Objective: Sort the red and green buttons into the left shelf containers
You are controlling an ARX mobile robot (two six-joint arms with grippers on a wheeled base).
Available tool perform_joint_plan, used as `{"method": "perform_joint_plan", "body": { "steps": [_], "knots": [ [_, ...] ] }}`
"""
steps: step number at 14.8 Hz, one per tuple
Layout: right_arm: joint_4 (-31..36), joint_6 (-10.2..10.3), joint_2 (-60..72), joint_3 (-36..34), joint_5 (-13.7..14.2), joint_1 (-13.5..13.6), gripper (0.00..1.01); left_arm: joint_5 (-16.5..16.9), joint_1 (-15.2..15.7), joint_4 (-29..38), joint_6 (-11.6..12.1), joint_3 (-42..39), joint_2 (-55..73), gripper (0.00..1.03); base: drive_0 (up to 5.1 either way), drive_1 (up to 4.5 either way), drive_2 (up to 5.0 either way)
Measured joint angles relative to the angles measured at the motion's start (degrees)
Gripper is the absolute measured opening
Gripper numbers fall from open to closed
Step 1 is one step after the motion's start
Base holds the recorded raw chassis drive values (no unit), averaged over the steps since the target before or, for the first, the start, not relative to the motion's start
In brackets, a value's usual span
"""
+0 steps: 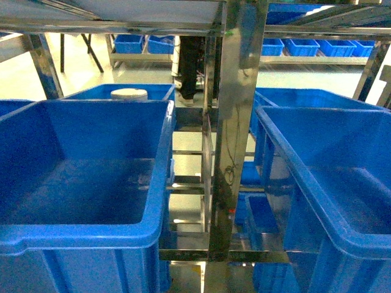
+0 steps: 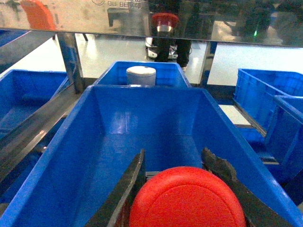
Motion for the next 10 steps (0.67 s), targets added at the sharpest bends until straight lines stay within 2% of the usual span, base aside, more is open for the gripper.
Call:
{"method": "perform_joint_plan", "body": {
  "steps": [2, 5, 7, 10],
  "knots": [
    [0.1, 0.0, -0.1, 0.0, 0.0, 0.0, 0.98, 0.4, -1.3, 0.0, 0.1, 0.9, 3.4, 0.31, 0.0, 0.00, 0.0],
    [0.0, 0.0, 0.0, 0.0, 0.0, 0.0, 0.98, 2.0, -2.3, -0.2, 3.1, 5.1, 12.3, 0.31, 0.0, 0.00, 0.0],
    [0.0, 0.0, 0.0, 0.0, 0.0, 0.0, 0.98, 5.3, -0.6, -1.9, 4.7, 8.2, 20.9, 0.31, 0.0, 0.00, 0.0],
    [0.0, 0.0, 0.0, 0.0, 0.0, 0.0, 0.98, 7.1, 1.5, -2.3, 6.2, 14.0, 32.7, 0.31, 0.0, 0.00, 0.0]
  ]
}}
